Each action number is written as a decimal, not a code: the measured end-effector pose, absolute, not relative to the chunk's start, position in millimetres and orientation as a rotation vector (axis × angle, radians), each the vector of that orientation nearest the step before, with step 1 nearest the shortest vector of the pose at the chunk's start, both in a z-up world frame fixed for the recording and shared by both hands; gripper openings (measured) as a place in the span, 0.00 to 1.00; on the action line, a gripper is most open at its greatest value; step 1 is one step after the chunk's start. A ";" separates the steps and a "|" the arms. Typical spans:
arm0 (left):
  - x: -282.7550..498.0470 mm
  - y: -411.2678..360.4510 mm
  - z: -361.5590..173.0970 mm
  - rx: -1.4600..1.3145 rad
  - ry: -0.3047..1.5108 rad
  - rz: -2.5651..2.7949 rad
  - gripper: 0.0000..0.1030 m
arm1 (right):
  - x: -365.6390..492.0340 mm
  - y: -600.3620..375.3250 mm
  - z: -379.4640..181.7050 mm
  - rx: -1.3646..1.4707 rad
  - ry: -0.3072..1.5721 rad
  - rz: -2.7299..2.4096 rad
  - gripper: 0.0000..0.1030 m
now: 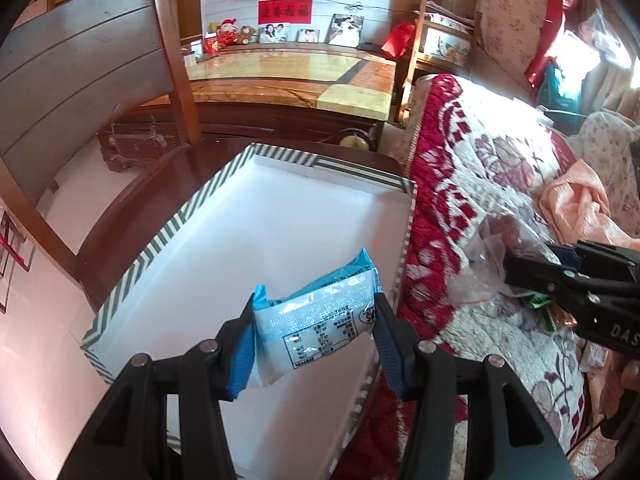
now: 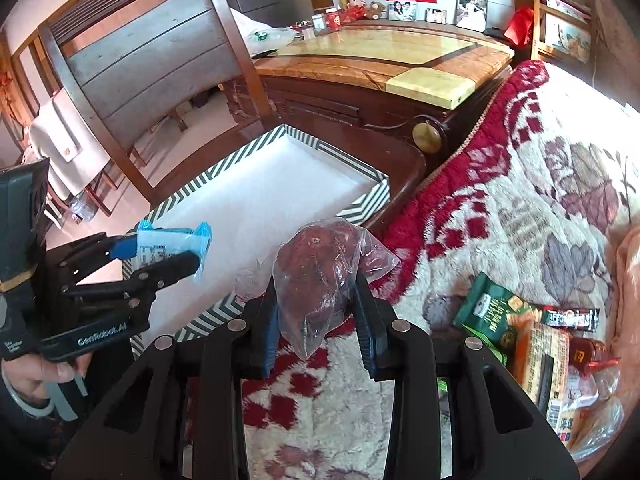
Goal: Organize snacks
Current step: 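Lower the biscuit into the box while the right gripper drops the dates beside it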
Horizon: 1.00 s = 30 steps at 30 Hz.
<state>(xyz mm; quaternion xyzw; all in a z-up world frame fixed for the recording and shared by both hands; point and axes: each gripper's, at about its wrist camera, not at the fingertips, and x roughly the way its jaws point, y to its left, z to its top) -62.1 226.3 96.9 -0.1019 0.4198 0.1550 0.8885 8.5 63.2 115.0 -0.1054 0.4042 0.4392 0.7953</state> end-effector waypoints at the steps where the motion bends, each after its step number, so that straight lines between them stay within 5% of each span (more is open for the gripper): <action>1: -61.4 229.5 96.2 -0.215 0.873 0.327 0.54 | 7.7 65.4 115.6 -0.230 0.867 0.945 0.31; 30: -29.8 303.3 46.3 -0.368 0.973 0.459 0.54 | 26.0 180.9 82.7 -0.369 0.939 1.038 0.31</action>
